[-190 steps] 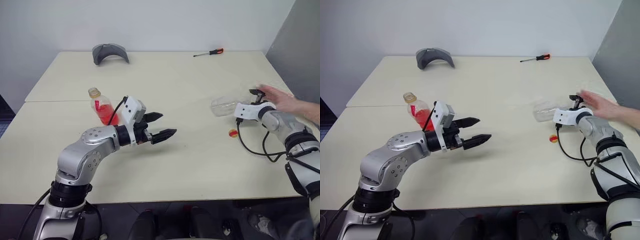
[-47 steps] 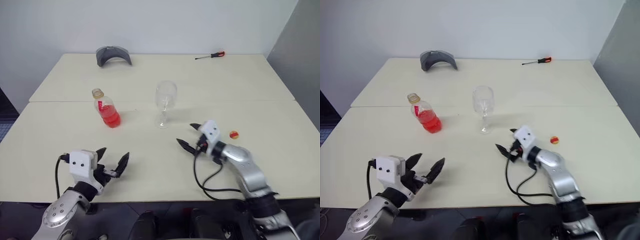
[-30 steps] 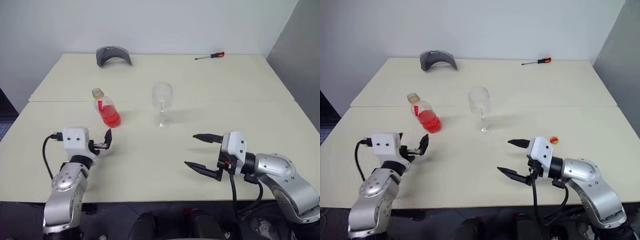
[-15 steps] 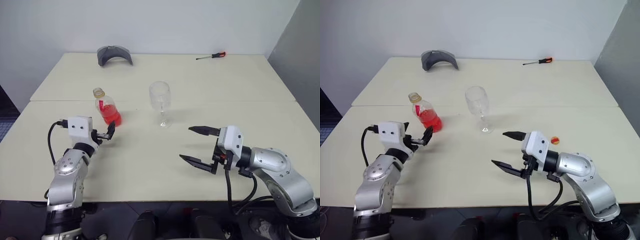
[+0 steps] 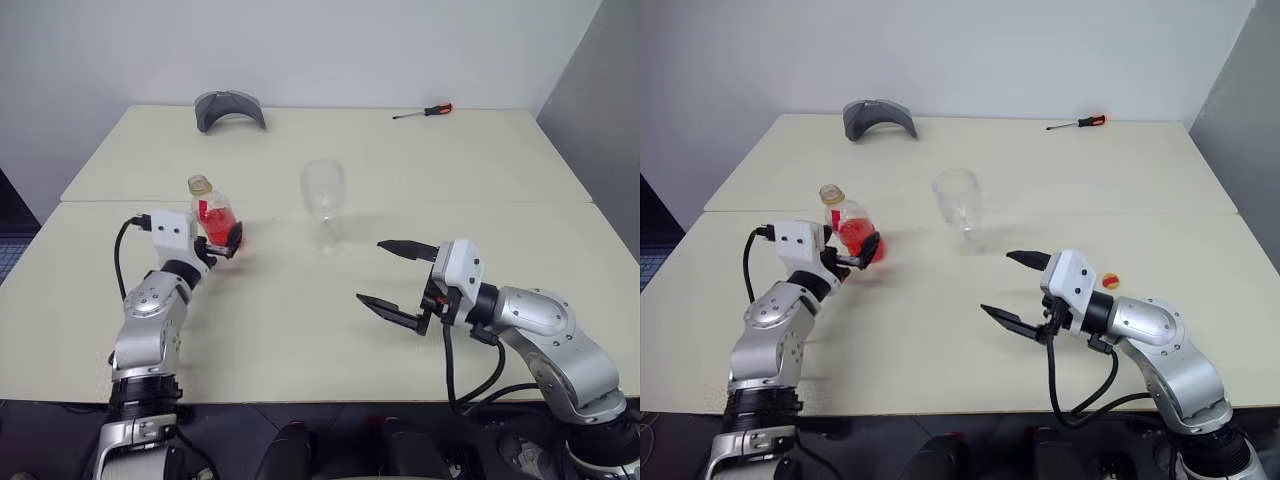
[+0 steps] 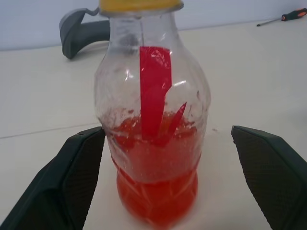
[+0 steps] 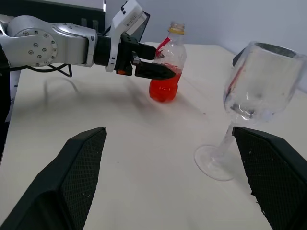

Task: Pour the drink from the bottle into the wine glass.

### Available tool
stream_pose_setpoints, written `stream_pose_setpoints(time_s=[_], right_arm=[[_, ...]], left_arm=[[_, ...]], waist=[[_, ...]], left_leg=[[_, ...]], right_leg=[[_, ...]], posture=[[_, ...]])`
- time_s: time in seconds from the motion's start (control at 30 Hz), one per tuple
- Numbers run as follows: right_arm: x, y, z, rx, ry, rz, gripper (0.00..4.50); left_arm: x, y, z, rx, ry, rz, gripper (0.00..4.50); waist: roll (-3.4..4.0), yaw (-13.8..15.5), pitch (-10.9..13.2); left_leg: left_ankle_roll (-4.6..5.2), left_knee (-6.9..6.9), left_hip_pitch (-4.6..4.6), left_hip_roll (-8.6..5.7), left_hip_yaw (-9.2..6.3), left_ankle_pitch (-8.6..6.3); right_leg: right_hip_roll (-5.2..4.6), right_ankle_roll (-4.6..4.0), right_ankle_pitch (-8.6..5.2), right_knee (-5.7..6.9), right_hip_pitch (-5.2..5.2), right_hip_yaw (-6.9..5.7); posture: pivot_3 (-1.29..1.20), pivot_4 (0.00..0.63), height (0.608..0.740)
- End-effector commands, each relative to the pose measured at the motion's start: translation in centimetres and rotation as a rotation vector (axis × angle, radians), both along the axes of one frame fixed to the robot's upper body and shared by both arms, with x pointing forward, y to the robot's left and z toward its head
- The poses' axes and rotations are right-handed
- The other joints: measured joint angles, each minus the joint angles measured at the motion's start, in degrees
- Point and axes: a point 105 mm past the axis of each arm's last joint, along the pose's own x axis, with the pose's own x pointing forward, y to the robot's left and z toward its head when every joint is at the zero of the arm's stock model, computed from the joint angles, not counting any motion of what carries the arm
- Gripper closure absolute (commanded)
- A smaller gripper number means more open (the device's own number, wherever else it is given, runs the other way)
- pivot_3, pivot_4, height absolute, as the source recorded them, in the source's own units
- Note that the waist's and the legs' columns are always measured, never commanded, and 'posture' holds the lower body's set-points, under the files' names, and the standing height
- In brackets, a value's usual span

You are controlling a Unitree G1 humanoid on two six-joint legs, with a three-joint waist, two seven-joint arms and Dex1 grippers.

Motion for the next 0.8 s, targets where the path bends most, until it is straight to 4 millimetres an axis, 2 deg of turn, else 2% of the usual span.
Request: stream_pose_setpoints(time_s=[0.03, 0.2, 0.37, 0.47, 0.6, 0.7, 0.8], right_arm=[[0.2, 0.1, 0.8, 0.007, -0.037, -0.011, 0.02], [0.5, -0.1, 0.8, 0.005, -0.039, -0.026, 0.02], [0.8, -0.1, 1.1, 0.014, -0.045, -0.047, 0.02], [1.0, -0.2, 1.3, 0.015, -0.047, -0.055, 0.0], [1.2, -0.2, 1.3, 0.013, -0.05, -0.062, 0.0], [1.5, -0.1, 1.5, 0.021, -0.052, -0.069, 0.0], [1.9, 0.1, 1.9, 0.032, -0.051, -0.072, 0.0]], left_arm=[[0.7, 0.4, 1.7, 0.034, -0.064, 0.002, 0.0], [1.7, 0.0, 1.8, 0.03, -0.078, -0.011, 0.0], [2.4, -0.5, 1.0, 0.042, -0.085, -0.008, 0.0], [2.5, -0.6, 1.0, 0.032, -0.098, -0.011, 0.65], [2.7, -0.5, 1.2, 0.032, -0.107, -0.01, 1.86], [2.9, -0.6, 1.8, 0.053, -0.114, -0.019, 2.51], [3.5, -1.6, 3.1, 0.138, -0.114, -0.059, 2.9]], waist=[[0.0, 0.0, 0.0], [0.0, 0.0, 0.0], [0.0, 0.1, 0.0], [0.0, 0.1, 0.0], [-0.01, 0.1, 0.0], [-0.01, 0.1, 0.0], [-0.01, 0.1, 0.0]], left_leg=[[0.0, 0.0, 0.0, 0.0, 0.0, 0.0], [0.0, 0.02, -0.02, 0.0, 0.01, 0.0], [-0.01, 0.03, -0.03, -0.01, 0.01, 0.0], [-0.01, 0.04, -0.06, -0.01, 0.01, 0.01], [-0.01, 0.05, -0.07, -0.01, 0.01, 0.01], [-0.01, 0.06, -0.08, -0.02, 0.0, 0.01], [-0.01, 0.06, -0.1, -0.02, 0.0, 0.01]], right_leg=[[0.0, 0.0, 0.0, 0.0, -0.01, 0.01], [0.0, 0.0, 0.0, 0.01, -0.02, 0.0], [0.0, 0.0, 0.0, 0.02, -0.04, 0.01], [0.0, 0.0, 0.0, 0.03, -0.07, 0.01], [-0.02, 0.0, 0.01, 0.03, -0.07, 0.01], [-0.01, 0.0, 0.01, 0.04, -0.07, -0.01], [-0.01, 0.0, 0.01, 0.05, -0.1, -0.01]], posture=[[0.0, 0.15, 0.74], [0.0, 0.15, 0.74], [0.0, 0.15, 0.74], [0.0, 0.15, 0.74], [0.0, 0.15, 0.74], [0.0, 0.15, 0.74], [0.0, 0.15, 0.74]])
